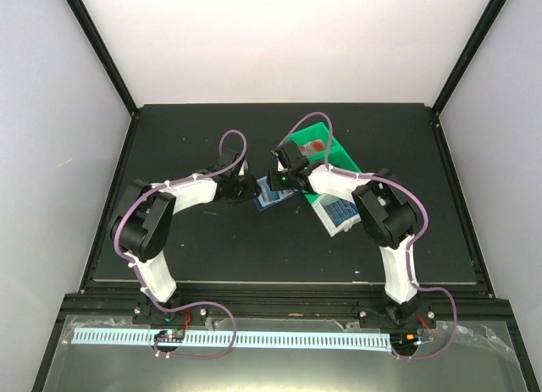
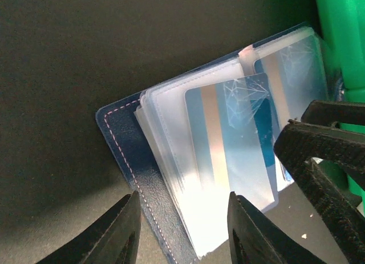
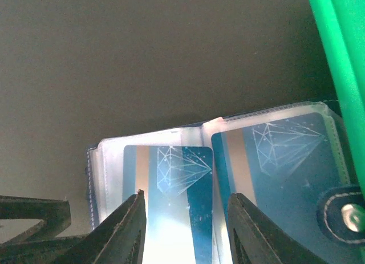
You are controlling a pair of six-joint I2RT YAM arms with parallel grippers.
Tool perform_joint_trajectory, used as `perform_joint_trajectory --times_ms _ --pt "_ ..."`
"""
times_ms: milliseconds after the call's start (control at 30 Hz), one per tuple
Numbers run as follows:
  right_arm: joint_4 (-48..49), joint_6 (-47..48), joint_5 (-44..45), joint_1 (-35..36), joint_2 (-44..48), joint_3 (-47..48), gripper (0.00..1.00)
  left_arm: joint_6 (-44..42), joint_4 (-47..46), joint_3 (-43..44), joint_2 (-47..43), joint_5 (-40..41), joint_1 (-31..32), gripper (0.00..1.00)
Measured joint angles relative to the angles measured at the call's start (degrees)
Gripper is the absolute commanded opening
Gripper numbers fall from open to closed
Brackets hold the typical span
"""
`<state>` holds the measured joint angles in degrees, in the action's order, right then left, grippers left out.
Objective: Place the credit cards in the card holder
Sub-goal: Insert the credit card into the card holder.
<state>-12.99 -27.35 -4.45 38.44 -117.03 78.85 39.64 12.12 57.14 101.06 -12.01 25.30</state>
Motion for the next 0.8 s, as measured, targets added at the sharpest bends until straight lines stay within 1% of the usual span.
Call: perform_joint_trajectory --times_ms 200,333,633,800 --pt "-0.98 0.02 -0.42 0.0 -3.61 2.62 0.37 0.09 0.09 1.51 3.45 -0.85 -0.11 0.38" --pt "-1.49 0.28 -0.72 0.0 -5.18 3.91 0.36 0.09 0.04 1.79 4.13 -0.96 -0.11 0.36" --pt "-3.67 4.15 -1.4 1.49 -5.64 6.19 0.35 -1.6 -0.04 2.99 5.01 -3.06 -0.13 0.31" --pt "-5.42 6.73 1.33 3.06 -5.7 7.85 0.35 -2.67 0.52 3.13 5.25 -3.5 -0.48 0.3"
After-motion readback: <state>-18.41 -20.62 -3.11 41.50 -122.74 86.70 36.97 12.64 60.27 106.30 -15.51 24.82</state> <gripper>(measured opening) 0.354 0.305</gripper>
